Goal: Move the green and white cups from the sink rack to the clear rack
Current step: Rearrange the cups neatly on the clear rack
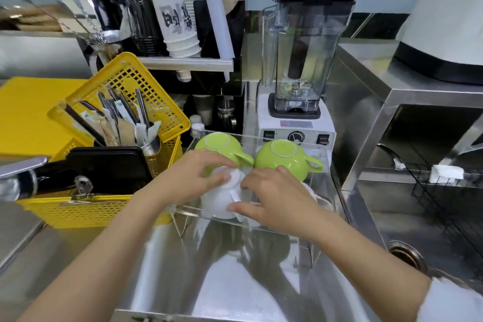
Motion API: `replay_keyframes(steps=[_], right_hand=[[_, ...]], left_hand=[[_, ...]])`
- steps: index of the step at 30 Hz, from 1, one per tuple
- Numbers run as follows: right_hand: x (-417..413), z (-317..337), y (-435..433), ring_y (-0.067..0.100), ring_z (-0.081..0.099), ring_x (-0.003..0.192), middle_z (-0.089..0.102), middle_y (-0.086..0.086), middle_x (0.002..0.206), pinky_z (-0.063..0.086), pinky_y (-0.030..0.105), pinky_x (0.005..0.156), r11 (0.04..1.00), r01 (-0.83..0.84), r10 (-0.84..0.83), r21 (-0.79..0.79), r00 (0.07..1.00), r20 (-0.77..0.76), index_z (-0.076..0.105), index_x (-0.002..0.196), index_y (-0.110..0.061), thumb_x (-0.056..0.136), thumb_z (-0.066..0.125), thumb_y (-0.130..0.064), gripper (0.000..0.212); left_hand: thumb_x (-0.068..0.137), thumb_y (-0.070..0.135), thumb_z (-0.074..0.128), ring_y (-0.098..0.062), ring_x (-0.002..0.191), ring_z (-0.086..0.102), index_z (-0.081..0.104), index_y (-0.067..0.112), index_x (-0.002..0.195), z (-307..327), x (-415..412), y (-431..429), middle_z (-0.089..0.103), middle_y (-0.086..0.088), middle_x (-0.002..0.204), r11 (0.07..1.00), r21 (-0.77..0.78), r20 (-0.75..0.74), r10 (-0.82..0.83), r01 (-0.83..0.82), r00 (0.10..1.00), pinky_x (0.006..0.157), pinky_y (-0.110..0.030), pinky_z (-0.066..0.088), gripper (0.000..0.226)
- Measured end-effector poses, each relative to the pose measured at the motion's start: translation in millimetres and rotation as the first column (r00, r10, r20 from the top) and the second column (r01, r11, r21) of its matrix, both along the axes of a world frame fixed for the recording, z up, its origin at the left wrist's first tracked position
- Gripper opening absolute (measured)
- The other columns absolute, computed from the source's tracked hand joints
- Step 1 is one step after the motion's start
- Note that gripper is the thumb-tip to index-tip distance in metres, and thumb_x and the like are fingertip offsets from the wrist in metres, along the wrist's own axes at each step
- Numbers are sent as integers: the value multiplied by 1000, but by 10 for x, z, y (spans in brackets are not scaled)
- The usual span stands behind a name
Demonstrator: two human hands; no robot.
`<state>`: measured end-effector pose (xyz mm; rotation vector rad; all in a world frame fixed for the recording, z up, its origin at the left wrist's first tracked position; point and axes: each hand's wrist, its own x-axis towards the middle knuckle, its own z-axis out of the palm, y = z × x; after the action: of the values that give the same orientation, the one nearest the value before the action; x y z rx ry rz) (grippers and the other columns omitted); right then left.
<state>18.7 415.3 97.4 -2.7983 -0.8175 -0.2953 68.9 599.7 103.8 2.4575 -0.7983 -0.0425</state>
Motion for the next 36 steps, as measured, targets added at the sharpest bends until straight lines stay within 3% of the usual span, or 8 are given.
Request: replay_keyframes(steps=[4,9,14,20,25,29,33,36], right_hand=[[34,8,5,21,50,101,60,1,99,28,37,85,997,19,-20,-70,1000,-16,58,92,-15,83,49,-56,43],[57,13,28,22,50,104,59,2,103,29,39,89,993,32,-41,-114,996,-76,61,97,-13,87,49,-45,35],[107,35,39,23,51,101,61,1,100,27,37,81,994,47,-55,-98,995,-80,60,90,-13,91,48,-34,25],[220,-34,49,28,54,99,64,4,100,23,36,73,994,91,-95,-59,993,-74,61,87,-12,92,47,-26,21],[294,35,-12,25,52,98,63,3,95,30,40,83,996,88,-86,3,985,-148,63,86,-13,90,50,-36,27],[419,66,-90,23,51,105,64,0,107,27,37,89,969,185,-172,160,981,-91,66,101,-17,90,52,-32,23],[638,8,-110,23,49,107,62,0,109,17,33,80,957,276,-274,85,961,-32,68,96,-19,89,54,-30,19],[731,-27,-68,23,45,107,60,0,109,14,35,79,958,286,-285,-30,958,27,70,93,-19,87,55,-34,22]], left_hand=[[79,48,50,-2,109,48,60,31,113,-49,-69,32,60,15,116,997,-58,-28,54,-55,998,89,-24,39,40],[71,55,55,13,100,42,56,29,117,-78,-127,82,52,22,108,996,-76,-2,38,-38,999,86,-4,29,53],[62,63,52,-8,100,41,55,32,115,-156,-131,201,53,14,100,993,-63,66,102,-98,993,90,-26,26,62],[61,67,49,-5,92,37,56,32,111,-173,-153,256,47,23,90,985,-87,118,160,-150,980,83,-11,19,61],[69,66,43,-2,105,34,55,30,114,-206,-161,311,53,15,107,982,-107,144,171,-157,975,91,-5,11,59],[79,58,40,-1,115,37,55,25,121,-141,-85,327,53,14,118,948,-223,125,261,-229,957,97,-25,23,55],[90,42,39,-2,124,34,50,19,128,-119,133,272,47,4,138,963,-154,138,244,-223,960,103,-22,21,46],[87,44,34,-11,136,27,43,22,133,-175,313,234,37,3,147,973,-73,146,226,-217,963,112,-33,18,52]])
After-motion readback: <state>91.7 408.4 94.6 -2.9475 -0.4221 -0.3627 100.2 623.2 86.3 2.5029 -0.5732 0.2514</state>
